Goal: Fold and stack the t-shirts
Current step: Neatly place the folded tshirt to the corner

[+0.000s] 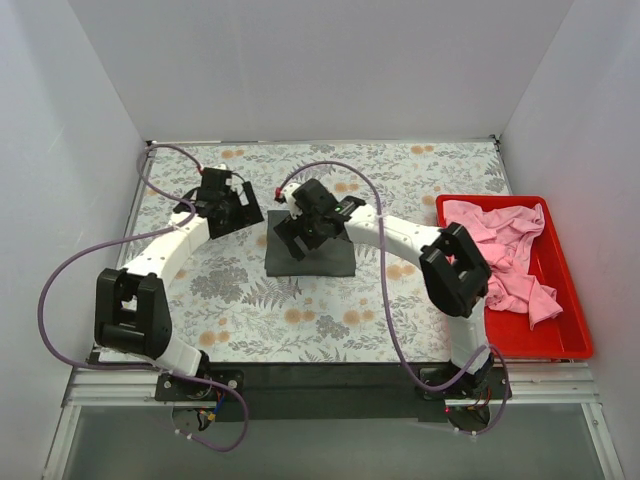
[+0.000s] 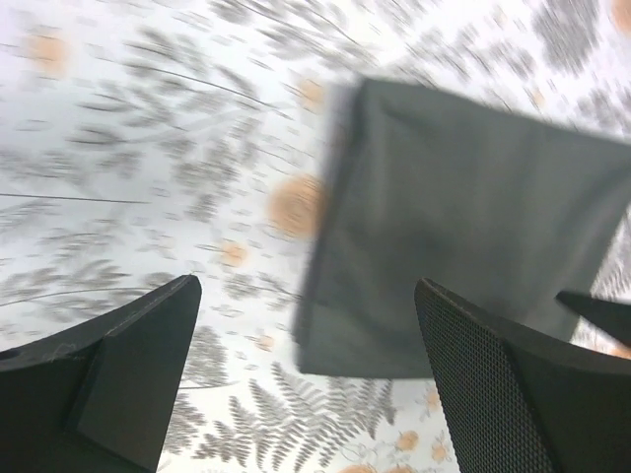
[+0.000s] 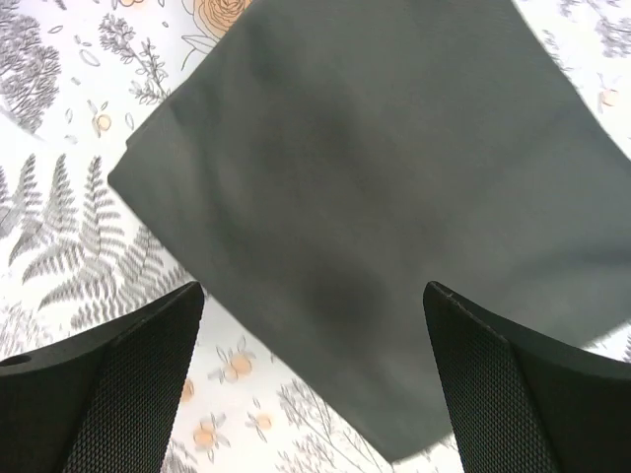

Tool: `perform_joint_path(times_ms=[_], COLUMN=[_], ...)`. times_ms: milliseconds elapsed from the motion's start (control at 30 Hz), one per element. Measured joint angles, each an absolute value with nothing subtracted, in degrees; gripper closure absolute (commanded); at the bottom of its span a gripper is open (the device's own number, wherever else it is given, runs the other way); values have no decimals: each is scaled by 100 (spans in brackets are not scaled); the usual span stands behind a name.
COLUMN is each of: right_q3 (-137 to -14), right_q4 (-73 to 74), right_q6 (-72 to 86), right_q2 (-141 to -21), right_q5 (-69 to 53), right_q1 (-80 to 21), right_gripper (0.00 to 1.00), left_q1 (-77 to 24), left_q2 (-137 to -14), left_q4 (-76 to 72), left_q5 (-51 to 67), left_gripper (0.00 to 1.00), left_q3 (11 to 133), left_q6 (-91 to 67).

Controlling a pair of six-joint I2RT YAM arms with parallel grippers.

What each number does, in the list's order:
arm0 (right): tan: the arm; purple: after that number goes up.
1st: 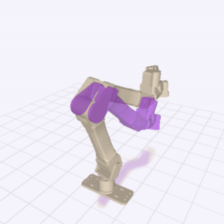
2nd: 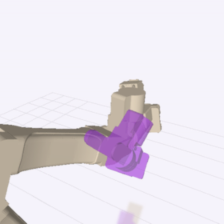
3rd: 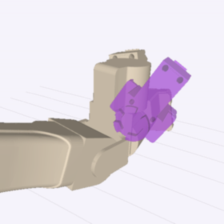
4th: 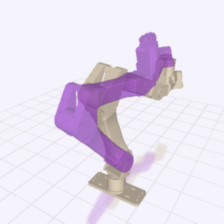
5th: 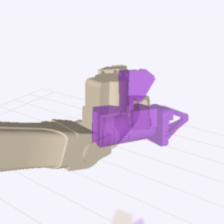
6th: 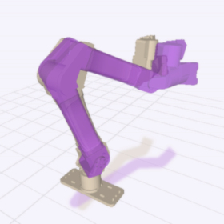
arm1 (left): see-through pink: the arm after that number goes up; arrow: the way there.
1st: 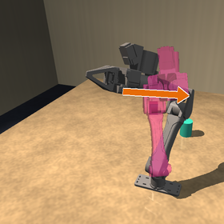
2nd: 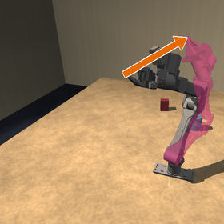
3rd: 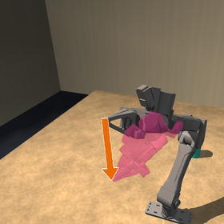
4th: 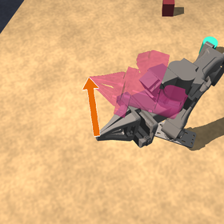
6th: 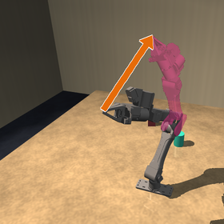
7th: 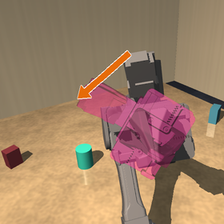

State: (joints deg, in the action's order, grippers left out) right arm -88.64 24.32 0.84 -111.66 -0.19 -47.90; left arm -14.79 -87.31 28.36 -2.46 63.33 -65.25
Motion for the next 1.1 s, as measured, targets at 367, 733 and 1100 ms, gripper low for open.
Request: perform_joint_path(times_ms=[367, 733, 1100], right_q3=[-9332, -9131, -10409], right_q4=[2733, 2779, 3400], right_q6=[183, -1291, -3009], right_q2=[-12272, -12189, -12934], right_q5=[276, -311, -729], right_q1=[-5030, -3258, -1214], right_gripper=[2, 2, 2], left_q1=[-497, -497, -471], left_q2=[-8399, -8486, -8639], left_q4=[3065, 3081, 3129], left_q5=[-368, -270, -145], left_gripper=[10, 10, 10], left_q3=[6361, 6466, 6512], left_q6=[-6521, -6521, -6455])
